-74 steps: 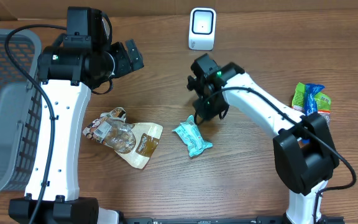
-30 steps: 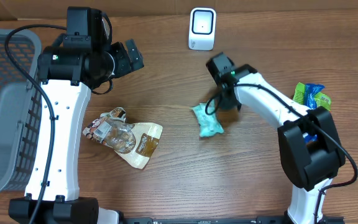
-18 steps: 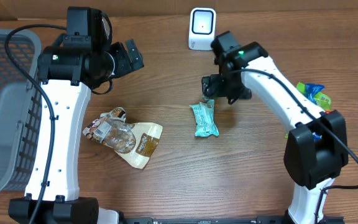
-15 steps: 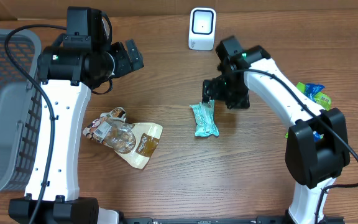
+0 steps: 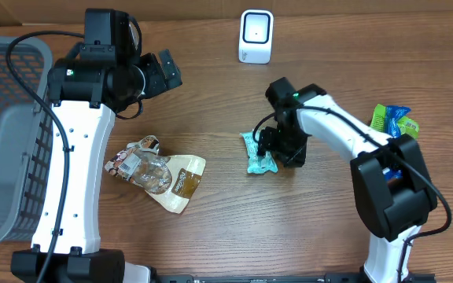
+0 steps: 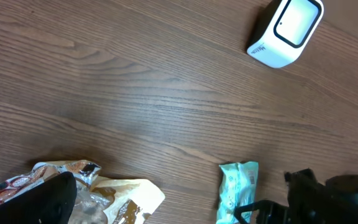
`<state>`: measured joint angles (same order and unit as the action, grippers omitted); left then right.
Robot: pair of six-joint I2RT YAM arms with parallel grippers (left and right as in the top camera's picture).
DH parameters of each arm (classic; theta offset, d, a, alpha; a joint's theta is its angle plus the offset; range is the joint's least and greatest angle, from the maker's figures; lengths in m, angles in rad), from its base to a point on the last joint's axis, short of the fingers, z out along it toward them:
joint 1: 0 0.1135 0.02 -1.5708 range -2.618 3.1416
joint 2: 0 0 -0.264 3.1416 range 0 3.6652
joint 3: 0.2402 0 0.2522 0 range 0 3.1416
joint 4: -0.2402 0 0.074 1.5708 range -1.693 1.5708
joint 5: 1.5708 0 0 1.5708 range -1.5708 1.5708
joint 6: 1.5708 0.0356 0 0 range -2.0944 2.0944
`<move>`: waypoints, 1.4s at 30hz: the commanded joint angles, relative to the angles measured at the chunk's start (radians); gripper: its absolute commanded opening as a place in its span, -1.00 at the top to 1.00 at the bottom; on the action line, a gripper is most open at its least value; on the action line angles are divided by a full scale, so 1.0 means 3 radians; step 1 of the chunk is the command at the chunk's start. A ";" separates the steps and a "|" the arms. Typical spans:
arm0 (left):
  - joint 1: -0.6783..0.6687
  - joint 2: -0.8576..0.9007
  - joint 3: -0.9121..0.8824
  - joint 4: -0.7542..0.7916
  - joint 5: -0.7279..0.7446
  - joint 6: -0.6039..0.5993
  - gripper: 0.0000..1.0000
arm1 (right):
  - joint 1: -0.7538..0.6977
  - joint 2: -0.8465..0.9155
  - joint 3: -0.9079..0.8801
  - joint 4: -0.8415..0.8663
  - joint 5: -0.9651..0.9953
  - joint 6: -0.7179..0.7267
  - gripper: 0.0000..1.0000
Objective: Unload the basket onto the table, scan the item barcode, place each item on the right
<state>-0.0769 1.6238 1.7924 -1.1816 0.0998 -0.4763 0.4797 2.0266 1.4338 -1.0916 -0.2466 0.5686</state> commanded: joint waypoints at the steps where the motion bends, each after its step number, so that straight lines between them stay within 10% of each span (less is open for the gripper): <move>1: -0.0006 0.0036 0.0011 0.0013 -0.0020 -0.0009 -0.99 | 0.0053 -0.0018 -0.0038 -0.0006 0.0572 -0.0085 -0.40; 8: -0.0006 0.0036 0.0011 0.0013 -0.0020 -0.0009 -1.00 | 0.0003 -0.0018 -0.0038 0.0009 0.1954 -0.0230 -0.49; 15: -0.0006 0.0036 0.0011 0.0013 -0.0020 -0.0009 -0.99 | -0.0013 -0.0022 -0.0017 0.0598 0.2598 -0.1428 -0.62; 19: -0.0006 0.0036 0.0011 0.0013 -0.0020 -0.0009 -0.99 | -0.0020 -0.0060 0.0329 0.0411 0.2656 -0.1082 -0.62; 27: -0.0006 0.0036 0.0011 0.0013 -0.0020 -0.0009 -1.00 | -0.0398 -0.0385 0.0692 -0.0141 0.1147 0.0217 -0.84; 42: -0.0006 0.0036 0.0011 0.0013 -0.0020 -0.0009 -1.00 | -0.1017 -0.0340 -0.0304 0.1110 -0.0674 0.0797 -0.80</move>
<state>-0.0769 1.6238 1.7924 -1.1816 0.0998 -0.4759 0.1722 1.9347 1.3796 -0.7753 -0.3672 0.7494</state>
